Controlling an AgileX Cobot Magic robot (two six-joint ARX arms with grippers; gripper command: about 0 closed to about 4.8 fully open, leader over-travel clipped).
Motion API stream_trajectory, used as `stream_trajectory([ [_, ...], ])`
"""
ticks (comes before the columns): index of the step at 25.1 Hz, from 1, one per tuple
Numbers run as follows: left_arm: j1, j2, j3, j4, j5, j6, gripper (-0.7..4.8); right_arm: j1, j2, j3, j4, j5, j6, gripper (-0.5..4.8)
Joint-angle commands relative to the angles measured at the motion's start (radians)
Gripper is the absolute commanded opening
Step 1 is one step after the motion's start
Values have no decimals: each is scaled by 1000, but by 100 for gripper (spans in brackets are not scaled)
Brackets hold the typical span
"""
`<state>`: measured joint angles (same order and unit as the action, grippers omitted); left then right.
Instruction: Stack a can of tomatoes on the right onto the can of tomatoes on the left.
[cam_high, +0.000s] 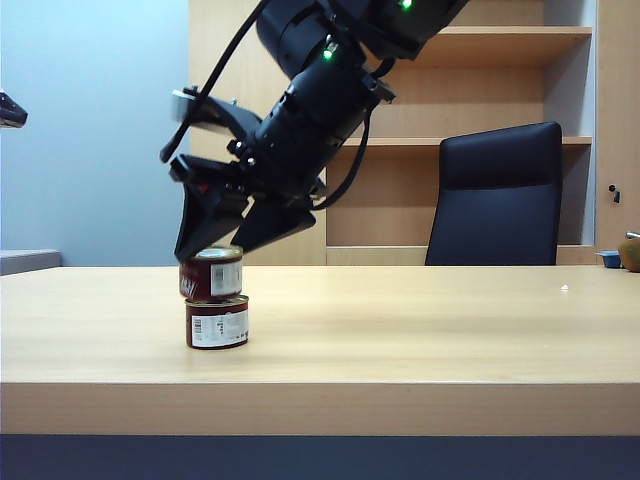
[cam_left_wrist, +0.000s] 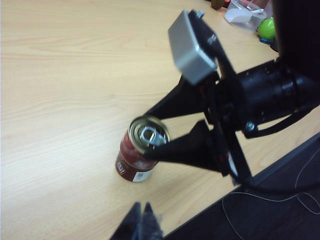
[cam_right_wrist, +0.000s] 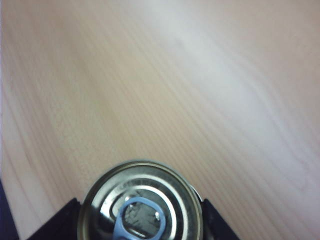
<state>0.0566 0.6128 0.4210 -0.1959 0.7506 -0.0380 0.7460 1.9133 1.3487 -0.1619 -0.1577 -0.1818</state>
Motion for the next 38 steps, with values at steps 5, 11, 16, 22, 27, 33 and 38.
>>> stream_trajectory([
  [5,0,-2,4,11,2,5,-5,3,16,6,2,30,-18,305],
  [11,0,-2,4,11,1,5,-5,-4,15,8,-6,37,-34,305],
  [16,0,-2,4,12,-18,5,-5,-9,13,8,-7,36,-34,305],
  [22,0,-2,4,12,-18,5,-5,-21,5,18,0,26,-32,305],
  [27,0,-2,4,11,-18,5,-5,-38,5,40,8,25,-31,305],
  [33,0,-2,4,11,-18,5,-5,-43,5,56,0,25,-28,305],
  [38,0,-2,4,11,-18,5,-5,-44,8,55,-37,27,-28,305],
])
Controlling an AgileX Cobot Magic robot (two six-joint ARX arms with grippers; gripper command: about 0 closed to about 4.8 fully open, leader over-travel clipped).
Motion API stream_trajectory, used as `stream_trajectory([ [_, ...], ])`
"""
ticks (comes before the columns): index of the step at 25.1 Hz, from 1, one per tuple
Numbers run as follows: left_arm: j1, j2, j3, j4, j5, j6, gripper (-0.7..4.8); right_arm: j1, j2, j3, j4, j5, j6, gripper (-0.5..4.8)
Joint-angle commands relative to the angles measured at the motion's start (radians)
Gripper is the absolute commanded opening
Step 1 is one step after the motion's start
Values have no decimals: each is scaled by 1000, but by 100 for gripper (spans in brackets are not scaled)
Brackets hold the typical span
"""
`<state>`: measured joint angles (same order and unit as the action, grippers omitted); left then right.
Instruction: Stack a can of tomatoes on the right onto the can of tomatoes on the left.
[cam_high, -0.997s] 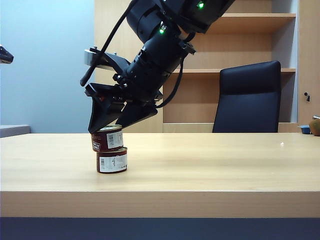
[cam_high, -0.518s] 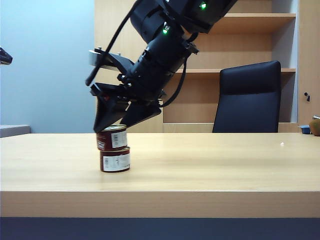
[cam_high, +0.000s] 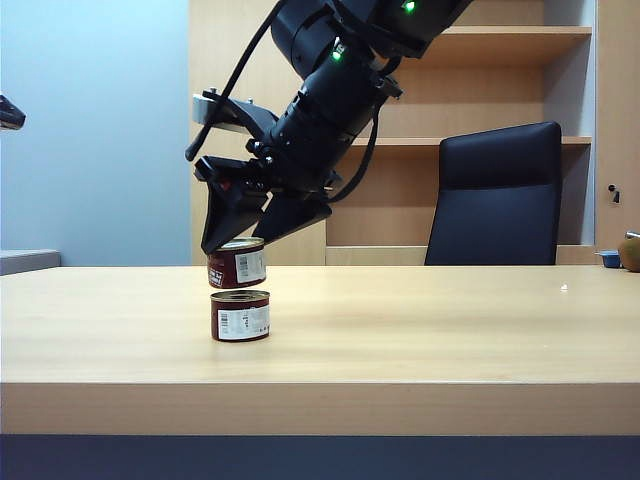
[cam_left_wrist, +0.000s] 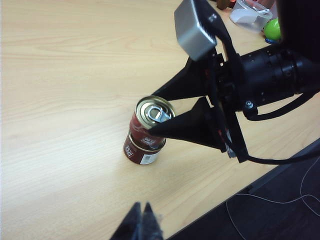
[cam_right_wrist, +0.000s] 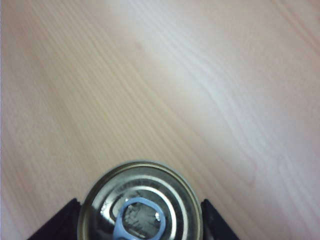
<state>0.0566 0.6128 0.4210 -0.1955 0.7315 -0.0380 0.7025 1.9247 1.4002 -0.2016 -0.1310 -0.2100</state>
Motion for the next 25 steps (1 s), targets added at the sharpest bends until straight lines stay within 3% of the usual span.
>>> stream_trajectory([
  [1,0,-2,4,10,2,5,-5,-6,-4,4,0,-2,0,305],
  [4,0,-2,4,10,2,5,-5,-12,2,4,-2,-5,0,310],
  [8,0,-2,4,11,2,5,-4,-13,4,4,-4,-32,0,408],
  [11,0,-1,4,11,2,4,-5,-13,4,4,0,-72,0,412],
  [13,0,-1,4,11,2,4,-5,-9,-14,7,6,-89,2,455],
  [16,0,-1,4,27,2,4,-5,5,-104,7,-5,-2,3,442],
  [17,1,-1,4,40,2,4,-5,5,-140,6,-18,29,2,361],
  [18,1,-1,3,74,1,4,-5,4,-207,6,-59,50,2,69],
  [19,3,-2,3,123,-10,-3,-5,0,-269,4,-87,48,3,-3],
  [23,18,-32,3,207,-98,-27,-5,-28,-439,-96,-10,63,4,-9],
  [25,19,-68,3,212,-198,-25,-5,-33,-541,-194,93,109,15,-9],
])
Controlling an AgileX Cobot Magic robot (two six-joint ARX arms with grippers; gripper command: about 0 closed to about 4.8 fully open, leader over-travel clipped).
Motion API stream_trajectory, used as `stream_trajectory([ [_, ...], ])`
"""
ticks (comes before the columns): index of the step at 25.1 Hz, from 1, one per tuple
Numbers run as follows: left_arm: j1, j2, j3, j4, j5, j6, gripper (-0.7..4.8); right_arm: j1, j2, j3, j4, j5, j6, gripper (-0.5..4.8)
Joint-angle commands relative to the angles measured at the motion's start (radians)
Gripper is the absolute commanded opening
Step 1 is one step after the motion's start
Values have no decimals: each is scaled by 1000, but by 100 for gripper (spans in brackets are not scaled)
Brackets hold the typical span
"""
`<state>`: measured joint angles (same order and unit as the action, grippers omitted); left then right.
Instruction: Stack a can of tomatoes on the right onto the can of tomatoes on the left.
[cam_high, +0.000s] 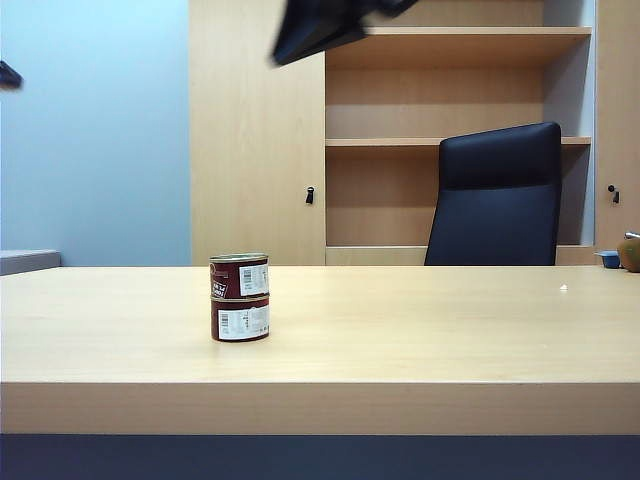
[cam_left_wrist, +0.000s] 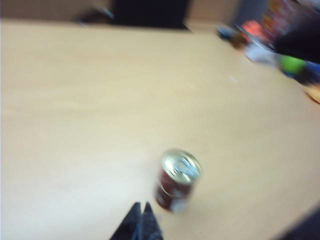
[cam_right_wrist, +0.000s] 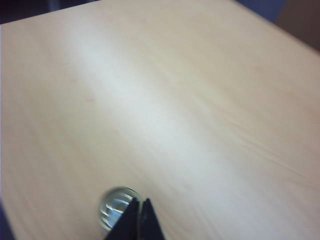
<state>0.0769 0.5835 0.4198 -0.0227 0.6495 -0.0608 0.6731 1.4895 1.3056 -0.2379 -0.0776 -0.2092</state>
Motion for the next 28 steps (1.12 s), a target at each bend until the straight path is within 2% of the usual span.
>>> stream_trajectory([
  [1,0,-60,2,37,-174,-2,-5,-17,-158,-148,178,70,32,-9],
  [5,3,-177,-18,45,-319,2,-5,-65,-373,-368,404,109,141,-9],
  [7,8,-251,-39,47,-435,3,-5,-96,-482,-470,513,164,185,-9],
  [9,9,-369,-78,47,-503,2,-5,-126,-623,-589,626,224,210,-8],
  [10,9,-404,-91,48,-532,3,-5,-140,-676,-623,646,249,210,-8],
  [11,9,-476,-124,46,-602,2,-5,-164,-754,-666,661,288,210,-7],
  [14,10,-586,-172,24,-624,1,-5,-185,-876,-713,633,327,209,-6],
  [17,9,-576,-190,6,-619,1,-5,-214,-964,-736,594,417,208,-4],
  [20,10,-580,-250,8,-621,5,-5,-266,-1109,-754,422,431,206,1],
  [24,8,-580,-327,19,-593,0,-4,-298,-1201,-761,227,425,211,0],
  [28,8,-580,-382,24,-581,-27,-4,-294,-1238,-767,133,363,214,0],
])
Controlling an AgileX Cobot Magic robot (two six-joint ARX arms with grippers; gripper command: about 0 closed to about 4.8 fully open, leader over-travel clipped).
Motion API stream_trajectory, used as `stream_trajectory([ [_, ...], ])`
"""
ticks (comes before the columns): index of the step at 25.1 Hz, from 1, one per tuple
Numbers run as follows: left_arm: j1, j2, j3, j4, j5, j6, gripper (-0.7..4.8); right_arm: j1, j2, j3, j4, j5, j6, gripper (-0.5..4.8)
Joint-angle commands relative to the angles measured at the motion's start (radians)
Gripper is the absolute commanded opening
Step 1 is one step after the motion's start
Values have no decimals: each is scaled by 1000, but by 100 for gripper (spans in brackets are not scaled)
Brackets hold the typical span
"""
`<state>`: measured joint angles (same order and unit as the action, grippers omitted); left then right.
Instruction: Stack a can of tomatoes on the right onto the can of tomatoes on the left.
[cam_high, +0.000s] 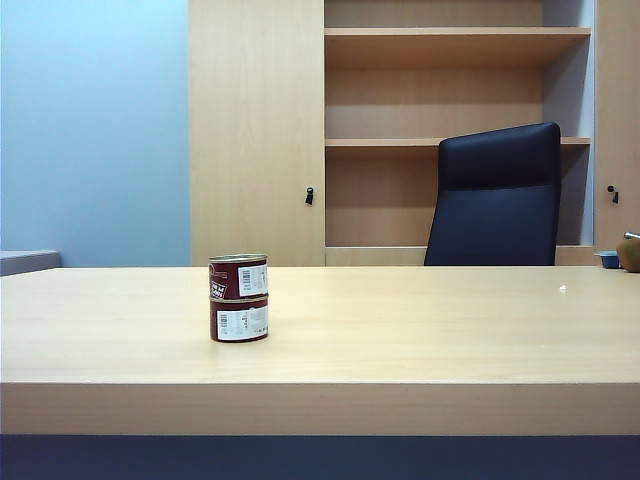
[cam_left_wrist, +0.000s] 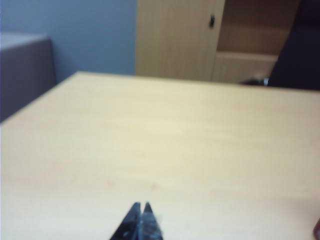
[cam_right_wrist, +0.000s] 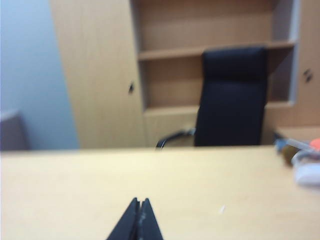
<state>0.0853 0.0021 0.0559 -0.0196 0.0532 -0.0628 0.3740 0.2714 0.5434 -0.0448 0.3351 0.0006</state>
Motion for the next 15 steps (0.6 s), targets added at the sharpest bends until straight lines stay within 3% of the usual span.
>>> stream_trajectory([
  [1,0,1,-27,22,14,-28,-4,5,-24,-8,-75,-55,5,0],
  [6,0,1,-47,4,13,-20,-4,6,-18,-11,-188,-204,5,0],
  [8,1,1,-47,-11,11,-23,-5,6,-9,-51,-211,-311,5,0],
  [13,1,1,-47,-56,14,-23,-5,6,12,-159,-35,-365,5,0],
  [15,1,1,-47,-54,14,-23,-5,8,24,-202,65,-394,111,0],
])
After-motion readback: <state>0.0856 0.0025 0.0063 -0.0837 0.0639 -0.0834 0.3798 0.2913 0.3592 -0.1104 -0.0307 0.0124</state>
